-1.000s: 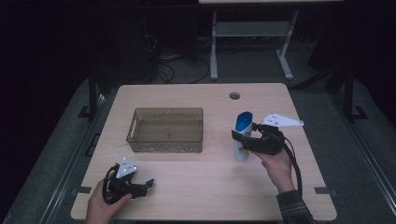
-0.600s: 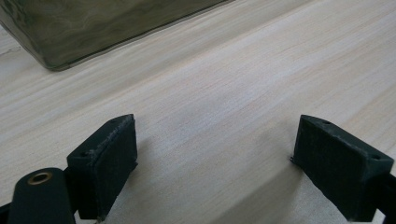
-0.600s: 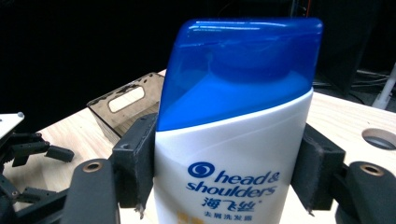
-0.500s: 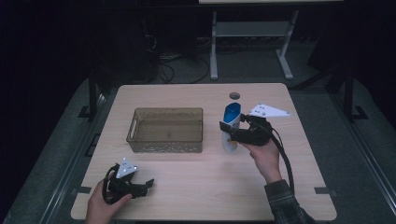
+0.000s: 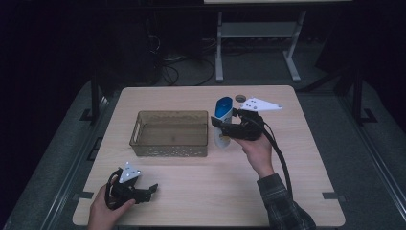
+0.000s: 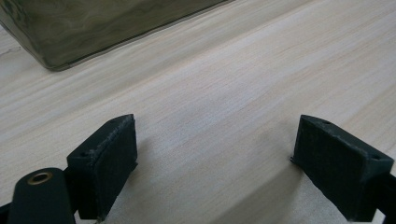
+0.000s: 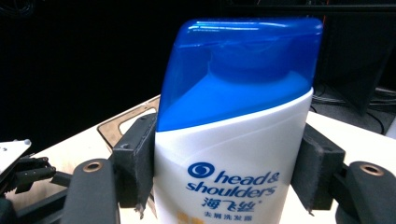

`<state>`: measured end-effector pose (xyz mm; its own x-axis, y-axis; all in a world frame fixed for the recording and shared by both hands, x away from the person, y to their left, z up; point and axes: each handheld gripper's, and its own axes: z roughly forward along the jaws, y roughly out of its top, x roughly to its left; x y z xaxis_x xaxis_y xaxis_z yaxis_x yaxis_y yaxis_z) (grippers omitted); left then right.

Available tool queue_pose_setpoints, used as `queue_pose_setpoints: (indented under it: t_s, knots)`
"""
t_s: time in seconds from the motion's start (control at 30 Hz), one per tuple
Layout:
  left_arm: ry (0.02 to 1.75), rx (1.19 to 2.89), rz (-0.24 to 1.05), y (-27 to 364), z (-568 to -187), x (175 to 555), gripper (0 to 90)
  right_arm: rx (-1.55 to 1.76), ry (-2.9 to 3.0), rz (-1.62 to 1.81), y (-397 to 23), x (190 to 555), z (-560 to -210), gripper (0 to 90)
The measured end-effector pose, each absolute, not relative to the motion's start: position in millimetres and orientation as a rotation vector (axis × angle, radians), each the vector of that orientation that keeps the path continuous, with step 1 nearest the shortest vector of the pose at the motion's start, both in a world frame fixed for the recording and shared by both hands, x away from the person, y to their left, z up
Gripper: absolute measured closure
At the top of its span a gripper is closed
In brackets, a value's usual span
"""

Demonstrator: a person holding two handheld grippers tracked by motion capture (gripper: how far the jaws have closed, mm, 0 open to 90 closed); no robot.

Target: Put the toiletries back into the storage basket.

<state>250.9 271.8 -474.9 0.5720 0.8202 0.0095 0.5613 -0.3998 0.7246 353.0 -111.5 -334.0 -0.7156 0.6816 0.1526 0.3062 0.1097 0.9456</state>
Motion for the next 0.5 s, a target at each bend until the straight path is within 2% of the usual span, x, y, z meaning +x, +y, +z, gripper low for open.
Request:
queue_pose_setpoints:
  t_s: [0.5]
  knots:
    - [1.099,2.113,0.484,271.7,-475.0,250.9,12.4,0.926,2.055,1.684,-80.6,368.3,-329.6,32.7]
